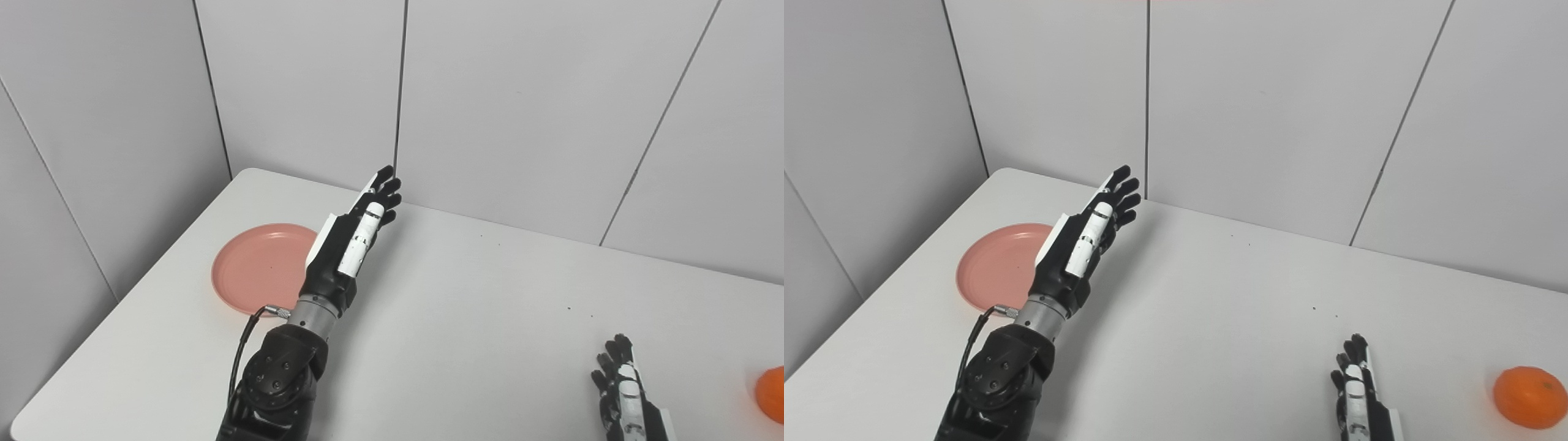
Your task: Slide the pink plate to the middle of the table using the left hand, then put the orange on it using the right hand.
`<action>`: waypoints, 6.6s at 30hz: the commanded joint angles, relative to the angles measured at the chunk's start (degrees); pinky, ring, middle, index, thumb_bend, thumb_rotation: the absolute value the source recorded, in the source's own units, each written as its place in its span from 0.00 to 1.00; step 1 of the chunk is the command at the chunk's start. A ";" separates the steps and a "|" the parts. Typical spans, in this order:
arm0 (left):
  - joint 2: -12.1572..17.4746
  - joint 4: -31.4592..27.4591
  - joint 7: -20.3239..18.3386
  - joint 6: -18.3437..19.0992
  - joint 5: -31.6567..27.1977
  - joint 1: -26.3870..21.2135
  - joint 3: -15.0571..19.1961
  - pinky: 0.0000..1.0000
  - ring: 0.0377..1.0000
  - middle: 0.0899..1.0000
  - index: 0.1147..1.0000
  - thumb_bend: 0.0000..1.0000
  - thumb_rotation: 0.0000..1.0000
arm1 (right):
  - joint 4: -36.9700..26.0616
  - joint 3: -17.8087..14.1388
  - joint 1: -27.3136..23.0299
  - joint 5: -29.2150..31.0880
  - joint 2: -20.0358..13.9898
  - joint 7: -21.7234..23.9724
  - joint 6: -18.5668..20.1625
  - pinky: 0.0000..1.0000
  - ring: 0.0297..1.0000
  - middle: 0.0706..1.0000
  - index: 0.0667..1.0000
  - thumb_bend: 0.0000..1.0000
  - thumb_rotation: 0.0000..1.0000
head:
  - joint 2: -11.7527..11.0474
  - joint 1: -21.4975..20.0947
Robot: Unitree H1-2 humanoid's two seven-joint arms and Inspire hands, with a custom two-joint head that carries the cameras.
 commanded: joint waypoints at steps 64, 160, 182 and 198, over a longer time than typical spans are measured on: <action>19.22 14.06 3.13 1.34 -12.53 -3.28 22.70 0.90 0.90 0.89 0.86 0.29 1.00 | -2.38 -0.87 -0.76 1.14 -0.95 1.18 0.78 1.00 1.00 1.00 1.00 0.17 1.00 | -0.75 2.41; 16.03 34.48 -2.00 -3.00 -18.89 -1.62 13.34 0.88 0.89 0.89 0.86 0.33 1.00 | -3.60 -1.59 -0.97 0.96 -1.01 1.42 2.65 1.00 1.00 1.00 1.00 0.15 1.00 | 0.23 2.51; 12.20 31.55 -2.04 -2.83 -17.45 -0.03 8.75 0.89 0.89 0.89 0.86 0.35 1.00 | -2.40 -1.56 -1.35 1.58 -0.63 1.72 1.58 1.00 1.00 1.00 1.00 0.19 1.00 | 0.91 1.40; 9.26 31.32 -2.13 -2.53 -18.22 -0.29 7.71 0.87 0.88 0.88 0.86 0.37 1.00 | -3.35 -1.16 -0.78 -0.63 0.30 0.85 1.70 1.00 1.00 1.00 1.00 0.20 1.00 | 2.96 -1.65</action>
